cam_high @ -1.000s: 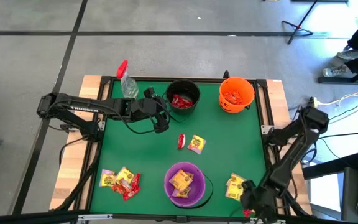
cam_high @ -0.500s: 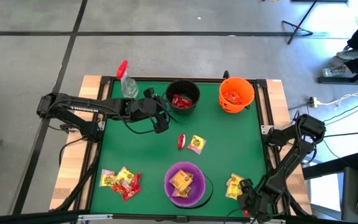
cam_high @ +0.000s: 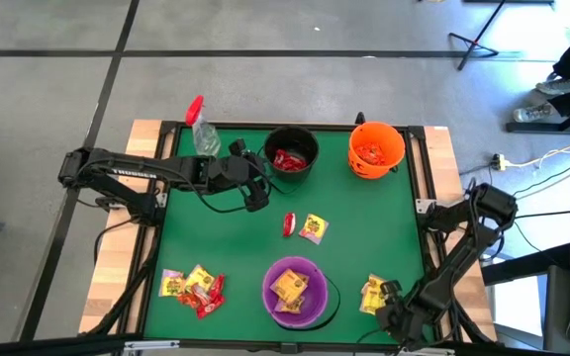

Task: Organize candy in baskets
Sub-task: Put the red candy pack into the black bucket

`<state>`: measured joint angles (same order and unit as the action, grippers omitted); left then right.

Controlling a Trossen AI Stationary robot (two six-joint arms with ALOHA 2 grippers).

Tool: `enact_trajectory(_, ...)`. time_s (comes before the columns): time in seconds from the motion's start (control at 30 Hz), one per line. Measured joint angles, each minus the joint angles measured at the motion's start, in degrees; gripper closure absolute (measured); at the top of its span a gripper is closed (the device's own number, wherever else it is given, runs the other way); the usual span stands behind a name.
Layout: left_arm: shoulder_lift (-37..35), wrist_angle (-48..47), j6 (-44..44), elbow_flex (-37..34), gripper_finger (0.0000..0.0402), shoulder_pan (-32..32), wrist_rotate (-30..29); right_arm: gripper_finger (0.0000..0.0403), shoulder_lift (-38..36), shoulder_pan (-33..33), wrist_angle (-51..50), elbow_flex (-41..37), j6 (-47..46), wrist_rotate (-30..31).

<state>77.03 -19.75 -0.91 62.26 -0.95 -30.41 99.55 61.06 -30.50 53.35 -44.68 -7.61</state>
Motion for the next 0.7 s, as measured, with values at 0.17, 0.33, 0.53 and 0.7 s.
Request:
enact_trajectory(0.17,0.0,0.0,0.0,0.0,0.0209,0.0,0.0,0.0301,0.2,0.0,-7.1,3.6,2.0,0.4)
enact_trajectory(0.33,0.0,0.0,0.0,0.0,0.0209,0.0,0.0,0.0318,0.4,0.1,-14.1,7.1,4.8,0.1)
enact_trajectory(0.53,0.0,0.0,0.0,0.0,0.0209,0.0,0.0,0.0316,0.3,-1.3,-22.9,11.5,10.1,1.6)
enact_trajectory(0.7,0.0,0.0,0.0,0.0,0.0209,0.0,0.0,0.0316,-2.9,-5.8,-31.3,13.6,14.9,8.3)
